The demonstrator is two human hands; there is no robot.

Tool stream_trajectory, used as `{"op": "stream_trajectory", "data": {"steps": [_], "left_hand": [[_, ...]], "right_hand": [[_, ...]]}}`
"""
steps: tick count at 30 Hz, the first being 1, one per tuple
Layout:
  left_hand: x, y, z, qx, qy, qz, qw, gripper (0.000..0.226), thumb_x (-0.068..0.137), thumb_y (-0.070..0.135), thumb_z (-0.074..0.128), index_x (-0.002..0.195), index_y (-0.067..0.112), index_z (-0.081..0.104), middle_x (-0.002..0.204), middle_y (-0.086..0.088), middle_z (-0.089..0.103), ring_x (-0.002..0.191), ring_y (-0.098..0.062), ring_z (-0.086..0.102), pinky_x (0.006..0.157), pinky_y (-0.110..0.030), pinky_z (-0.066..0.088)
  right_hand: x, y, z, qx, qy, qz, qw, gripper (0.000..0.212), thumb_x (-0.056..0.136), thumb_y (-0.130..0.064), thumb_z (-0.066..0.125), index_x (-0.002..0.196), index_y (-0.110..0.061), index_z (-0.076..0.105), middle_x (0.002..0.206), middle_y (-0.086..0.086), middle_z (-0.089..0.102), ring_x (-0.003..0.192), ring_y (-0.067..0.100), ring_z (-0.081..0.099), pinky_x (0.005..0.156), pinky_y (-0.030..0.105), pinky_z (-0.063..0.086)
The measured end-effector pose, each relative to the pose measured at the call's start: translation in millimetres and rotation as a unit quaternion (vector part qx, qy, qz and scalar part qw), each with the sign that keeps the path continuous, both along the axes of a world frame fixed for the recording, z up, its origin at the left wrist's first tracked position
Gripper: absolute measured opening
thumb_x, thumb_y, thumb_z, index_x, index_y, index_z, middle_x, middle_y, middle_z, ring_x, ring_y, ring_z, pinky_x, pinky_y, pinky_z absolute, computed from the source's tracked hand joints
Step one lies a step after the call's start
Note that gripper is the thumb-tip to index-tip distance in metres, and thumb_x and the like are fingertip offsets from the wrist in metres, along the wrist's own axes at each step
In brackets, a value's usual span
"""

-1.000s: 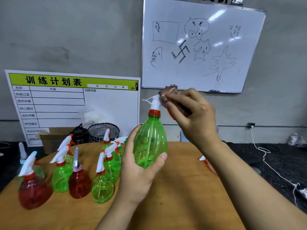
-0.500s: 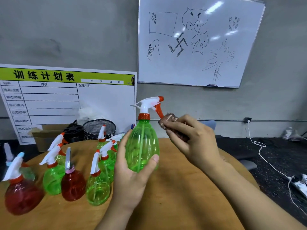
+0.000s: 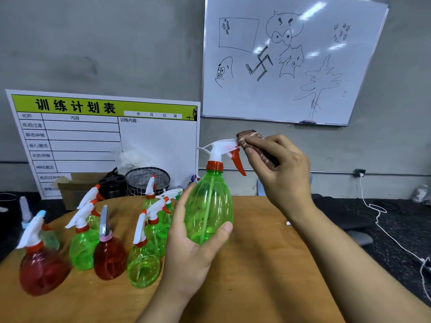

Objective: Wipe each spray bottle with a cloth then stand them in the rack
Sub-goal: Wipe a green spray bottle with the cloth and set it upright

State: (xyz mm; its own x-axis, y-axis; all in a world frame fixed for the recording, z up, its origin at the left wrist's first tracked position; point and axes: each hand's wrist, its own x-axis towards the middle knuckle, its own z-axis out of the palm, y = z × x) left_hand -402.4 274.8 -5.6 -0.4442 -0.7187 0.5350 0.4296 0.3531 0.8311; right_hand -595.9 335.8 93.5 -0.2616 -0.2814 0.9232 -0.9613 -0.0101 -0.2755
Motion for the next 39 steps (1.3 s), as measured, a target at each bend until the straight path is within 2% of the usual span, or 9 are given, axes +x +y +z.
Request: {"op": "stream_trajectory", "data": {"steps": [5, 8, 12, 15, 19, 23, 28, 32, 39], "left_hand": [[2, -5, 8, -0.006, -0.003, 0.026, 1.000, 0.084, 0.075, 0.023, 0.088, 0.150, 0.032, 0.050, 0.138, 0.016, 0.069, 0.127, -0.008, 0.067, 0.105, -0.022, 0.053], [1, -10, 20, -0.004, 0.001, 0.037, 0.999, 0.085, 0.074, 0.032, 0.091, 0.149, 0.032, 0.050, 0.136, 0.020, 0.069, 0.126, -0.003, 0.066, 0.101, -0.016, 0.051], [3, -13, 36, 0.000, -0.002, 0.010, 1.000, 0.106, 0.063, 0.060, 0.093, 0.153, 0.041, 0.041, 0.142, 0.028, 0.062, 0.132, 0.002, 0.061, 0.111, -0.025, 0.050], [10, -11, 43, -0.009, -0.009, -0.022, 1.000, 0.116, 0.056, 0.051, 0.100, 0.155, 0.042, 0.038, 0.136, 0.035, 0.061, 0.125, 0.000, 0.066, 0.095, -0.017, 0.055], [17, -9, 41, -0.065, -0.044, -0.013, 0.997, 0.112, 0.058, 0.028, 0.105, 0.149, 0.047, 0.044, 0.134, 0.026, 0.067, 0.112, -0.011, 0.075, 0.081, -0.019, 0.058], [16, -10, 46, -0.116, -0.060, 0.081, 0.988, 0.092, 0.058, 0.026, 0.104, 0.134, 0.043, 0.054, 0.123, 0.032, 0.069, 0.112, 0.007, 0.068, 0.091, -0.013, 0.054], [17, -21, 39, -0.146, -0.087, 0.143, 0.975, 0.096, 0.058, 0.051, 0.096, 0.142, 0.046, 0.050, 0.135, 0.024, 0.064, 0.129, -0.002, 0.062, 0.107, -0.041, 0.056], [19, -18, 35, -0.204, -0.115, 0.190, 0.953, 0.092, 0.062, 0.058, 0.089, 0.143, 0.047, 0.048, 0.133, 0.029, 0.061, 0.124, -0.001, 0.062, 0.099, -0.033, 0.057], [12, -16, 30, -0.247, -0.124, 0.230, 0.933, 0.082, 0.070, 0.057, 0.071, 0.146, 0.045, 0.042, 0.135, 0.021, 0.063, 0.118, -0.012, 0.068, 0.091, -0.035, 0.059]], "right_hand": [[10, 3, 7, 0.016, -0.032, -0.013, 0.999, 0.023, 0.099, -0.039, 0.068, 0.117, -0.031, 0.080, 0.095, -0.007, 0.067, 0.081, 0.012, 0.066, 0.068, 0.041, 0.055], [35, 15, 10, 0.031, -0.017, 0.106, 0.994, 0.019, 0.098, -0.030, 0.073, 0.115, -0.029, 0.080, 0.095, -0.006, 0.068, 0.087, 0.011, 0.069, 0.074, 0.032, 0.054], [60, 17, 3, 0.096, -0.033, 0.194, 0.976, 0.020, 0.095, -0.022, 0.077, 0.114, -0.026, 0.082, 0.100, -0.009, 0.073, 0.097, 0.010, 0.071, 0.084, 0.023, 0.053], [54, 13, 5, 0.070, -0.141, 0.195, 0.968, 0.018, 0.097, -0.022, 0.076, 0.113, -0.029, 0.082, 0.097, -0.012, 0.074, 0.095, 0.008, 0.072, 0.081, 0.025, 0.054], [48, 8, 3, 0.047, -0.292, 0.231, 0.927, 0.011, 0.096, -0.025, 0.075, 0.102, -0.027, 0.084, 0.080, -0.014, 0.074, 0.066, -0.001, 0.063, 0.066, 0.019, 0.044], [59, 8, -7, 0.062, -0.377, 0.291, 0.877, 0.014, 0.099, -0.020, 0.071, 0.100, -0.024, 0.084, 0.066, 0.008, 0.062, 0.055, 0.019, 0.044, 0.055, 0.023, 0.035], [71, 31, -3, -0.047, -0.206, 0.226, 0.951, 0.016, 0.096, -0.017, 0.075, 0.110, -0.023, 0.082, 0.101, -0.001, 0.077, 0.093, 0.015, 0.074, 0.078, 0.027, 0.054], [79, 46, -5, 0.018, -0.028, 0.112, 0.993, 0.019, 0.094, -0.029, 0.075, 0.112, -0.032, 0.080, 0.094, -0.012, 0.068, 0.088, 0.010, 0.070, 0.072, 0.027, 0.054], [92, 41, -13, 0.080, 0.060, 0.067, 0.993, 0.024, 0.097, -0.041, 0.066, 0.117, -0.036, 0.078, 0.100, -0.014, 0.063, 0.082, 0.009, 0.067, 0.060, 0.037, 0.056]]}}
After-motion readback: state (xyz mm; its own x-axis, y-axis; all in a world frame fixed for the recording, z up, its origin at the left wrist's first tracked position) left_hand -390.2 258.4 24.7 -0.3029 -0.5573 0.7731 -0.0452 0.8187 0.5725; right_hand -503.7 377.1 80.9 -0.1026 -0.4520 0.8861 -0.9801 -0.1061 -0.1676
